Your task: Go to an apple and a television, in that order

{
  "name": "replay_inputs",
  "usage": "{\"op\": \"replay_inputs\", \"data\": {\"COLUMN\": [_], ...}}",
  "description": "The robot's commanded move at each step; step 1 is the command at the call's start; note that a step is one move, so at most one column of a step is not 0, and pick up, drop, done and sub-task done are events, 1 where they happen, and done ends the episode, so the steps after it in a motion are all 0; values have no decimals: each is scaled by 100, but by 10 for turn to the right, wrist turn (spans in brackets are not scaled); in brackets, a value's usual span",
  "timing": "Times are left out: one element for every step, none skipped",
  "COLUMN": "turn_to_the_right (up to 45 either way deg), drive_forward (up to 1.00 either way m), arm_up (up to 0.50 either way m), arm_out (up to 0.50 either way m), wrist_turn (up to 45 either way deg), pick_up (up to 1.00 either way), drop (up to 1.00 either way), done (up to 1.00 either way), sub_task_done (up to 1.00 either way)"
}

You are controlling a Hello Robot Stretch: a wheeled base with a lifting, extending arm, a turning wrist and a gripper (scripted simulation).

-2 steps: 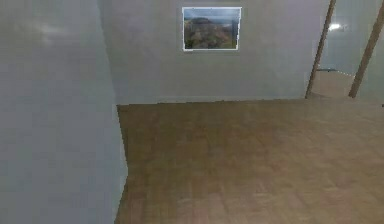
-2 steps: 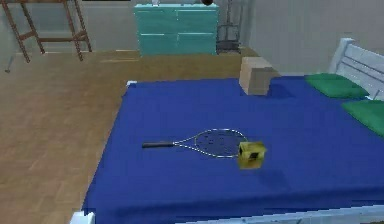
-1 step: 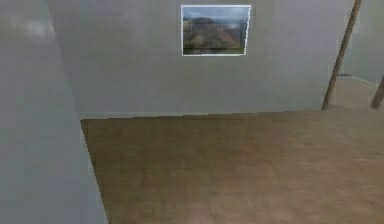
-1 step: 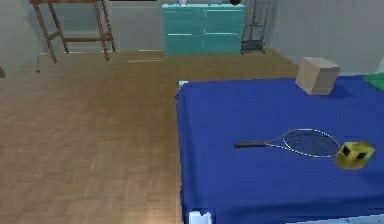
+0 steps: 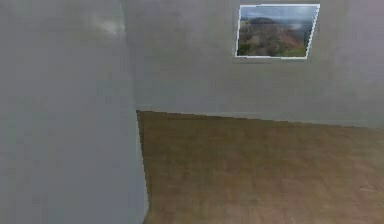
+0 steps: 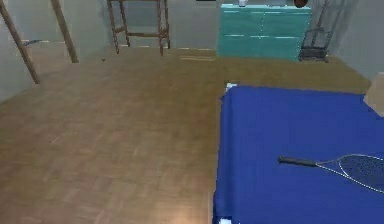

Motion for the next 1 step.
{"op": "replay_inputs", "data": {"turn_to_the_right": [0], "drive_forward": [5], "arm_up": [0], "arm_out": [0], "wrist_turn": [0], "pick_up": [0], "drop": [0], "done": [0], "sub_task_done": [0]}}
